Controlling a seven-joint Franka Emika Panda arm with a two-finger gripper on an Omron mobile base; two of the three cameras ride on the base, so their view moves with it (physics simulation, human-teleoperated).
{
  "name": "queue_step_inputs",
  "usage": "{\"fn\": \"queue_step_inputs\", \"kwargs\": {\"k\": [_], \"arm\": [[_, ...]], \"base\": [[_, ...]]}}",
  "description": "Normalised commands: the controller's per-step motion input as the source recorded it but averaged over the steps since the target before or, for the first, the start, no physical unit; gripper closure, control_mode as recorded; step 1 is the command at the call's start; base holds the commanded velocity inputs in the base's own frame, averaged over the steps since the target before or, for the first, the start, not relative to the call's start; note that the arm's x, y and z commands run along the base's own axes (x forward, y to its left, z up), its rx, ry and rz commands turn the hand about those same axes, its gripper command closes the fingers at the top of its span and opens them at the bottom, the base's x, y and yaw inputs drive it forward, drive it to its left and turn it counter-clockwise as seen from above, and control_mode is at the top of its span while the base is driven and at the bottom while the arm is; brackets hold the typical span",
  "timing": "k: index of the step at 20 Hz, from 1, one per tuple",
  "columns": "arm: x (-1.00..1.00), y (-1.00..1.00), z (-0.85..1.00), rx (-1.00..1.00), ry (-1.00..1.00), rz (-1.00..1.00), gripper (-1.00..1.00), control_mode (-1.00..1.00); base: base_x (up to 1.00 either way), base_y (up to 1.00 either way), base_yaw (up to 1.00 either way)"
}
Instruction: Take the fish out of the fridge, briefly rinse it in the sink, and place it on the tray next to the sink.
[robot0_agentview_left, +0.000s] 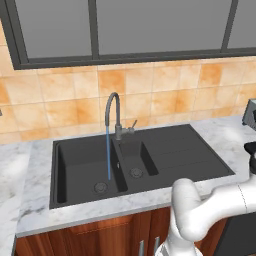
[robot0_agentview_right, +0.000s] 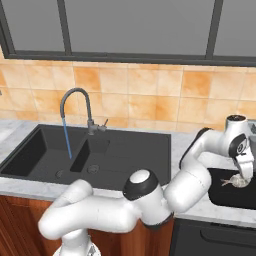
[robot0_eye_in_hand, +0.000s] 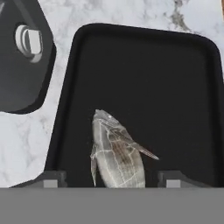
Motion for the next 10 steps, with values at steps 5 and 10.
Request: {"fn": "queue_step_inputs", "kwargs": {"k": [5, 10], "arm": [[-0.72, 0.27, 0.29, 0.07, -0.03, -0.02, -1.0, -1.0], [-1.0, 0.99, 0.36, -0.01, -0.05, 0.08, -1.0, -1.0]], "base": [[0.0, 0.0, 0.0], [0.0, 0.0, 0.0]]}}
